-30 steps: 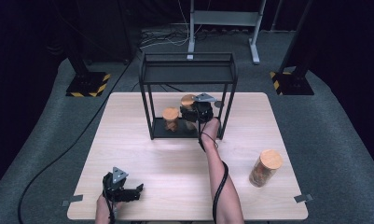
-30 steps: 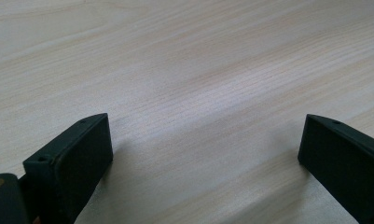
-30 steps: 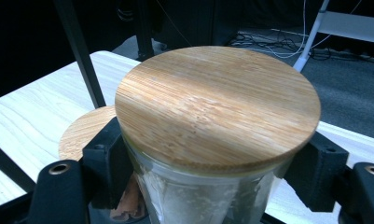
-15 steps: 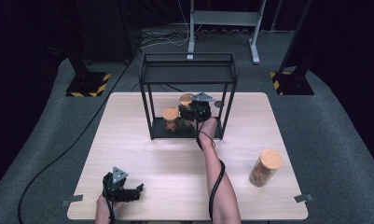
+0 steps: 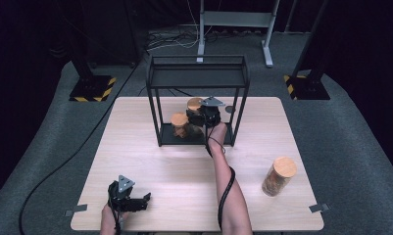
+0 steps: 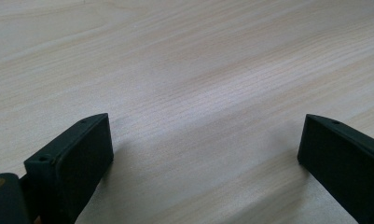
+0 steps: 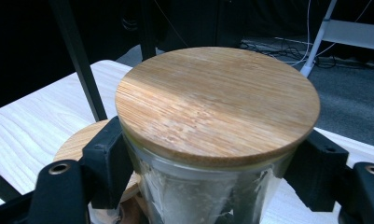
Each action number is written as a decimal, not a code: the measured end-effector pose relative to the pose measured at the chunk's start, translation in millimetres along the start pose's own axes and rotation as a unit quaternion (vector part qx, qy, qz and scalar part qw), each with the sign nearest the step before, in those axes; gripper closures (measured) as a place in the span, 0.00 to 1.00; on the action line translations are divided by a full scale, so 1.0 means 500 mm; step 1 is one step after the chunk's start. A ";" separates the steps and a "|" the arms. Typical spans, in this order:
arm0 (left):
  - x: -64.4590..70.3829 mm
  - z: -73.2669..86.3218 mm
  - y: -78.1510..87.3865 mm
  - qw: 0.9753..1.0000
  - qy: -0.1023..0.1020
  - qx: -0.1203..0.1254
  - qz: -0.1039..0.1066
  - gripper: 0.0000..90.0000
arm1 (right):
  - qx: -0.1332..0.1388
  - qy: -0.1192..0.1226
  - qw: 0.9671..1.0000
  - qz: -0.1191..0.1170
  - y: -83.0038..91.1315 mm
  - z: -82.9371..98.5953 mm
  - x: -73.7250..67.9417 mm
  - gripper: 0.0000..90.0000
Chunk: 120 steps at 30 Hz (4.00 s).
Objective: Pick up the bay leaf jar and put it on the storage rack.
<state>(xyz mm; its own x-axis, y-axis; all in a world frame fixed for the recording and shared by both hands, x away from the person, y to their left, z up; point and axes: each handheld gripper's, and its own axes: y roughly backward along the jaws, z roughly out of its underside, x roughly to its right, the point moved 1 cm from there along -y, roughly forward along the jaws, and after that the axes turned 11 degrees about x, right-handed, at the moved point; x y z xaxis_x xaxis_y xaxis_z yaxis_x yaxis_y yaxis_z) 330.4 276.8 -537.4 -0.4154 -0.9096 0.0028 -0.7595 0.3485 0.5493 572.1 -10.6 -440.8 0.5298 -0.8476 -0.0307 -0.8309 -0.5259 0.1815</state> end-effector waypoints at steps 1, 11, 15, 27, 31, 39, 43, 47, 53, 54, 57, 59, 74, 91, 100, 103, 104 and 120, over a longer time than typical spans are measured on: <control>0.000 0.000 0.000 1.000 0.000 0.000 0.000 0.03 | 0.000 0.000 1.000 -0.002 0.000 0.000 0.000 0.27; 0.000 0.000 0.000 1.000 -0.001 0.000 0.000 0.03 | 0.001 0.002 1.000 -0.002 0.001 0.001 -0.001 0.27; 0.000 0.000 0.000 1.000 -0.001 0.000 0.000 0.03 | -0.001 0.002 1.000 -0.003 0.001 0.000 -0.001 0.27; 0.000 0.000 0.000 1.000 0.000 0.001 0.000 0.03 | -0.008 0.001 1.000 -0.006 0.000 -0.003 0.000 0.27; 0.000 0.000 0.000 1.000 0.000 0.001 0.000 0.03 | -0.011 0.001 1.000 -0.007 0.000 -0.004 0.000 0.27; 0.000 0.000 0.000 1.000 0.000 0.001 0.000 0.03 | -0.028 -0.007 1.000 -0.007 -0.002 -0.006 -0.001 0.22; 0.000 0.000 0.000 1.000 0.000 0.001 0.000 0.03 | -0.055 -0.021 0.998 -0.001 -0.005 -0.005 -0.002 0.12; 0.000 0.000 0.000 1.000 -0.001 0.001 0.000 0.03 | -0.084 -0.037 0.996 -0.005 -0.005 -0.006 -0.005 0.06; 0.000 0.000 0.000 1.000 -0.001 0.001 0.000 0.03 | -0.102 -0.038 0.994 0.001 0.007 -0.012 -0.006 0.03; 0.000 0.000 0.000 1.000 -0.001 0.001 0.000 0.03 | -0.102 -0.038 0.994 0.001 0.007 -0.012 -0.006 0.03; 0.000 0.000 0.000 1.000 0.000 0.001 0.000 0.03 | -0.106 -0.043 0.993 -0.001 0.020 -0.018 -0.008 0.03; 0.000 0.000 0.000 1.000 0.000 0.001 0.000 0.03 | -0.111 -0.042 0.993 -0.003 0.028 -0.018 -0.009 0.03; 0.000 0.000 0.000 1.000 0.000 0.000 0.000 0.03 | -0.122 -0.043 0.991 -0.037 0.105 -0.004 -0.035 0.02; 0.000 0.000 0.000 1.000 0.001 0.000 -0.002 0.03 | -0.135 -0.033 0.988 -0.059 0.240 0.076 -0.081 0.02; 0.000 0.000 0.000 1.000 0.001 0.001 -0.002 0.03 | -0.118 -0.039 0.991 -0.053 0.328 0.135 -0.092 0.02; 0.000 0.000 0.000 1.000 0.001 0.001 -0.003 0.03 | -0.122 -0.043 0.990 -0.048 0.355 0.159 -0.094 0.02; 0.000 0.000 0.000 1.000 0.001 0.000 -0.003 0.03 | -0.123 -0.043 0.990 -0.046 0.364 0.167 -0.094 0.02; 0.000 0.000 -0.001 1.000 0.002 0.001 -0.005 0.03 | -0.153 -0.055 0.987 -0.011 0.488 0.263 -0.073 0.00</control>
<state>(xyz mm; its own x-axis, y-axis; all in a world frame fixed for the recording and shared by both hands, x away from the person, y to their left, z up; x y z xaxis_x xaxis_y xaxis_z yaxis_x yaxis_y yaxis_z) 330.8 276.8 -537.5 -0.4056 -0.9140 0.0017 -0.7640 0.3401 0.5483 327.7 -117.0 -524.4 0.5121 -0.8472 -0.1413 -0.7202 -0.5131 0.4670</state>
